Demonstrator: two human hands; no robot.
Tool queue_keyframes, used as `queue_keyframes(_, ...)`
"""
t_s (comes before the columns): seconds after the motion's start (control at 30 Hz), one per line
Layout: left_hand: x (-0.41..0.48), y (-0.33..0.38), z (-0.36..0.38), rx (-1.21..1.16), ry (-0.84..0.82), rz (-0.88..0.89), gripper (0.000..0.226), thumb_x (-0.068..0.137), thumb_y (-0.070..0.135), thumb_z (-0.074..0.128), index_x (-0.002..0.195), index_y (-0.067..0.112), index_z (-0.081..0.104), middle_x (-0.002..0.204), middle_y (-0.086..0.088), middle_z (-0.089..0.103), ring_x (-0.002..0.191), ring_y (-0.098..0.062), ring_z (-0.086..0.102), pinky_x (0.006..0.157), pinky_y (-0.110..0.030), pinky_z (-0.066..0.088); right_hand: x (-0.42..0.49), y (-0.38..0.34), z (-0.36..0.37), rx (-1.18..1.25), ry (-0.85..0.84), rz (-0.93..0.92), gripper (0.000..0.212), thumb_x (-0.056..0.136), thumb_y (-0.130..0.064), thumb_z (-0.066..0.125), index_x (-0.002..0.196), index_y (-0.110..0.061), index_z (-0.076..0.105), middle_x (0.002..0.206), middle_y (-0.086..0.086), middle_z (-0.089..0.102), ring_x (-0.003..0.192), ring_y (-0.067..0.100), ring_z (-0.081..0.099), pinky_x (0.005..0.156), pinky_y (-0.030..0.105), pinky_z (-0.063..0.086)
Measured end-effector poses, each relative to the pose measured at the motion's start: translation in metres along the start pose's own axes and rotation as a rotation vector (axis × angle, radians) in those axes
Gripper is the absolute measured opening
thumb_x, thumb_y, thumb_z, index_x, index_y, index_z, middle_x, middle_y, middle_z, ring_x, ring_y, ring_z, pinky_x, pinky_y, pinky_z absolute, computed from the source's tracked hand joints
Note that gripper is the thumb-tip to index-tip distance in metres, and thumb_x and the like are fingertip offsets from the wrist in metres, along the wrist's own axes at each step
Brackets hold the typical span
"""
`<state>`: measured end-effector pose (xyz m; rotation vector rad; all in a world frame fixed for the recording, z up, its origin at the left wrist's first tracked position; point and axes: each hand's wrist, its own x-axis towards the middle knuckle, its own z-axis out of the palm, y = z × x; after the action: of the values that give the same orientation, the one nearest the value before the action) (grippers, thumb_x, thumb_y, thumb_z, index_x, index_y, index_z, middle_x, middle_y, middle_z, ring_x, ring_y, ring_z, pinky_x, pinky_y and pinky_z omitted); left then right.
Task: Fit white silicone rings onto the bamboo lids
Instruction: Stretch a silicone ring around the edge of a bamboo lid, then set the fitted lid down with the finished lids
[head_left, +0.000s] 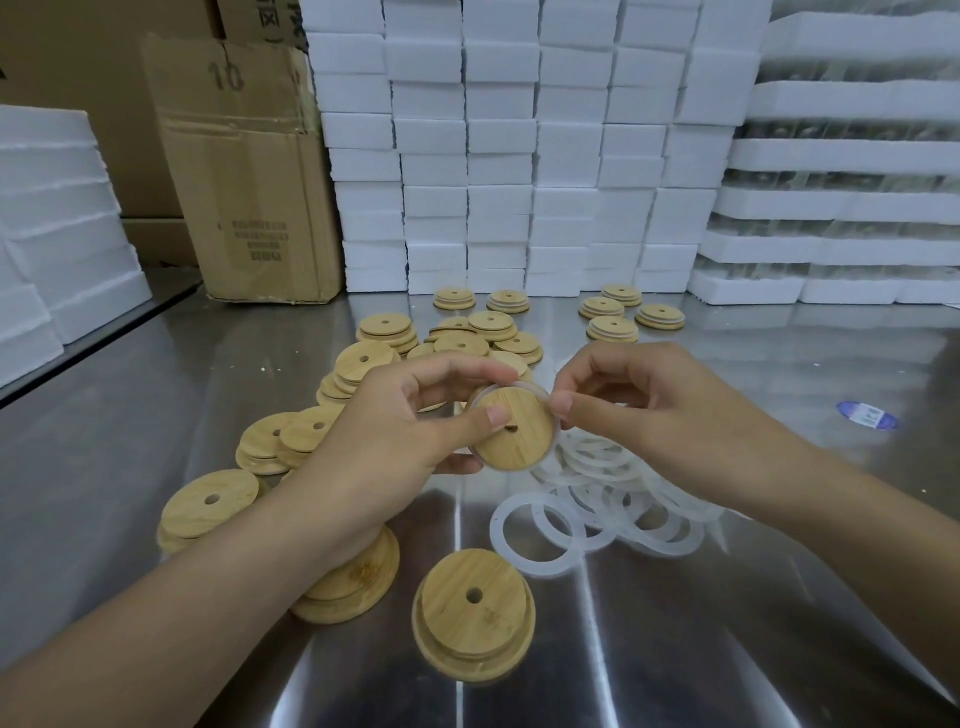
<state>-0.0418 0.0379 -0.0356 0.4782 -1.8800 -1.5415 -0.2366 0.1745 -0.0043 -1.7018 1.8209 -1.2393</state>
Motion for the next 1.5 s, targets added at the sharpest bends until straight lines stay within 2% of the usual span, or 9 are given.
queue_keyframes(0.23, 0.001, 0.000, -0.001, -0.048, -0.003, -0.020, 0.023, 0.092, 0.019, 0.081, 0.110, 0.034, 0.080, 0.109, -0.002, 0.082, 0.094, -0.021, 0.080, 0.072, -0.029, 0.062, 0.002, 0.005, -0.002, 0.120, 0.021, 0.016, 0.009, 0.097, -0.020, 0.074, 0.096, -0.011, 0.072, 0.085, 0.006, 0.079, 0.081, 0.017, 0.077, 0.073, 0.015, 0.053)
queue_keyframes(0.43, 0.001, 0.001, 0.001, -0.108, 0.010, -0.026, 0.021, 0.095, 0.016, 0.078, 0.107, 0.034, 0.078, 0.110, -0.003, 0.082, 0.091, -0.020, 0.080, 0.069, -0.027, 0.062, -0.001, 0.001, 0.004, 0.207, -0.076, 0.072, 0.031, 0.087, -0.036, 0.085, 0.111, -0.028, 0.067, 0.091, 0.007, 0.077, 0.080, 0.024, 0.078, 0.071, 0.030, 0.056)
queue_keyframes(0.6, 0.002, 0.004, 0.001, -0.212, 0.119, -0.046, 0.029, 0.097, 0.020, 0.077, 0.121, 0.036, 0.073, 0.116, 0.006, 0.079, 0.099, -0.028, 0.081, 0.074, -0.034, 0.064, 0.012, 0.023, -0.042, 0.154, 0.259, 0.181, 0.013, 0.096, -0.017, 0.075, 0.106, -0.024, 0.073, 0.085, 0.005, 0.078, 0.071, 0.015, 0.074, 0.072, 0.033, 0.053)
queue_keyframes(0.73, 0.003, 0.007, -0.001, -0.242, 0.205, -0.077, 0.030, 0.099, 0.021, 0.075, 0.125, 0.036, 0.070, 0.116, 0.003, 0.079, 0.096, -0.026, 0.082, 0.073, -0.033, 0.056, 0.015, 0.067, -0.089, -0.013, 0.553, 0.354, 0.008, 0.098, -0.015, 0.072, 0.105, -0.017, 0.073, 0.088, 0.011, 0.077, 0.067, 0.019, 0.069, 0.069, 0.035, 0.051)
queue_keyframes(0.97, 0.003, 0.003, 0.001, -0.258, 0.259, -0.088, 0.032, 0.098, 0.017, 0.074, 0.119, 0.040, 0.071, 0.113, 0.004, 0.077, 0.091, -0.025, 0.082, 0.072, -0.034, 0.052, 0.002, 0.122, -0.112, -0.533, 0.486, 0.598, 0.012, 0.100, -0.031, 0.061, 0.095, -0.026, 0.071, 0.095, 0.007, 0.072, 0.086, 0.031, 0.064, 0.079, 0.041, 0.051)
queue_keyframes(1.13, 0.004, 0.001, 0.002, -0.231, 0.277, -0.086, 0.032, 0.096, 0.018, 0.075, 0.115, 0.044, 0.072, 0.110, 0.006, 0.077, 0.089, -0.024, 0.082, 0.074, -0.037, 0.051, -0.012, 0.130, -0.126, -0.673, 0.577, 0.698, 0.014, 0.099, -0.038, 0.058, 0.093, -0.026, 0.064, 0.061, 0.003, 0.073, 0.068, 0.031, 0.070, 0.076, 0.049, 0.061)
queue_keyframes(1.33, 0.003, 0.004, 0.003, -0.206, 0.284, -0.095, 0.031, 0.096, 0.020, 0.075, 0.114, 0.046, 0.073, 0.109, 0.008, 0.077, 0.087, -0.021, 0.082, 0.075, -0.037, 0.050, -0.010, 0.125, -0.119, -0.797, 0.513, 0.551, 0.011, 0.104, -0.028, 0.053, 0.107, -0.033, 0.062, 0.060, -0.009, 0.074, 0.060, 0.024, 0.070, 0.069, 0.040, 0.059)
queue_keyframes(1.43, 0.002, 0.004, 0.004, -0.188, 0.288, -0.100, 0.031, 0.097, 0.020, 0.074, 0.115, 0.045, 0.073, 0.110, 0.007, 0.076, 0.088, -0.021, 0.082, 0.076, -0.038, 0.050, -0.003, 0.116, -0.102, -0.636, 0.304, 0.288, 0.039, 0.105, -0.010, 0.056, 0.129, -0.039, 0.063, 0.106, -0.022, 0.076, 0.090, 0.012, 0.068, 0.079, 0.034, 0.045)
queue_keyframes(1.5, 0.002, 0.004, 0.004, -0.183, 0.294, -0.107, 0.030, 0.097, 0.020, 0.074, 0.115, 0.044, 0.073, 0.108, 0.008, 0.077, 0.088, -0.021, 0.082, 0.076, -0.038, 0.050, 0.002, 0.117, -0.098, -0.566, 0.291, 0.235, 0.045, 0.106, -0.008, 0.053, 0.134, -0.043, 0.060, 0.112, -0.026, 0.073, 0.092, 0.008, 0.069, 0.078, 0.033, 0.046)
